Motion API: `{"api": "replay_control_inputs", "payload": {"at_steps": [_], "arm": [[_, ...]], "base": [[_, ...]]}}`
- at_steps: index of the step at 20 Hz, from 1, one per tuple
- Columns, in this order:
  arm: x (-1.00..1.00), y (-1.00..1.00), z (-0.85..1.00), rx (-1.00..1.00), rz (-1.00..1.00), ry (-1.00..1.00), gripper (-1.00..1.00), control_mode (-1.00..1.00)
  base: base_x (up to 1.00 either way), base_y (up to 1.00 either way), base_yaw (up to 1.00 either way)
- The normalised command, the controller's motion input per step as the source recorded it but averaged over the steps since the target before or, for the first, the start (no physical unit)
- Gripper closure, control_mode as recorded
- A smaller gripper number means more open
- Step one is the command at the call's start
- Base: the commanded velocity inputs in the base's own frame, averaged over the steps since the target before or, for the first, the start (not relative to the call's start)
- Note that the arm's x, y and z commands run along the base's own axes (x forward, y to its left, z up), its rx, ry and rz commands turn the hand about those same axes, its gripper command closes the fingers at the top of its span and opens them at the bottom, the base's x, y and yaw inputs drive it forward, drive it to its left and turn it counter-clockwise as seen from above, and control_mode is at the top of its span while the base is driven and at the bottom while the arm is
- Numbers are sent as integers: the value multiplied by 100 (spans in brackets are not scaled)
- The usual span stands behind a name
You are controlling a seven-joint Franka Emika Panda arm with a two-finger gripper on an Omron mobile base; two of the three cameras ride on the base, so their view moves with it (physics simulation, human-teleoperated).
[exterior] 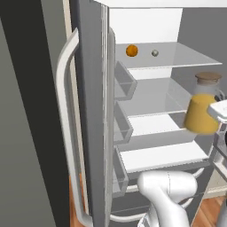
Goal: Move the orange and radish from the second highest shelf to the top shelf to make space. Then, place the pitcher from the counter on the cleared second highest shelf.
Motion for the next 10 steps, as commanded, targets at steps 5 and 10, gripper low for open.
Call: {"api": "replay_control_inputs", "payload": {"at_steps": [5,10], "arm": [[22,30,-43,0,-7,-39,100,-100],[43,54,-44,0,-11,-23,100,-100]], "base": [[0,0,0],[0,0,0]]}}
